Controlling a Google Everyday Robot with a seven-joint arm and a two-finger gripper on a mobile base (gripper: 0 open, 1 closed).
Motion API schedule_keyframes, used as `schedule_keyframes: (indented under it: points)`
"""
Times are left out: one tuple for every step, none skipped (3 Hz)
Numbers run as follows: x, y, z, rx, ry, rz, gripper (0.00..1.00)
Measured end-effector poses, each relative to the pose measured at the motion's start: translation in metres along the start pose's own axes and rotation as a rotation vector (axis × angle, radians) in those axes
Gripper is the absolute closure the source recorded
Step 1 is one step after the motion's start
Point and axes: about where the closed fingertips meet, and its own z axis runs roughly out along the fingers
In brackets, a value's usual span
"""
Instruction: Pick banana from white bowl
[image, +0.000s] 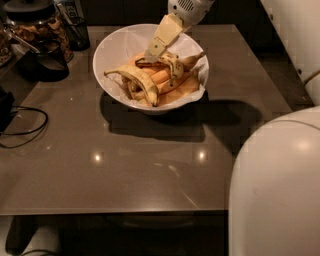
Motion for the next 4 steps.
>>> schedule_keyframes:
  points:
    - [0.002,-0.002,0.006,-0.001,0.013,0.037,0.14]
    - [0.003,-0.002,0.012,-0.006,0.025,0.059,0.25]
    - [0.005,-0.001,0.018,-0.013,0.037,0.071,0.27]
    - [0.011,-0.004,0.028,-0.007,0.069,0.093,0.27]
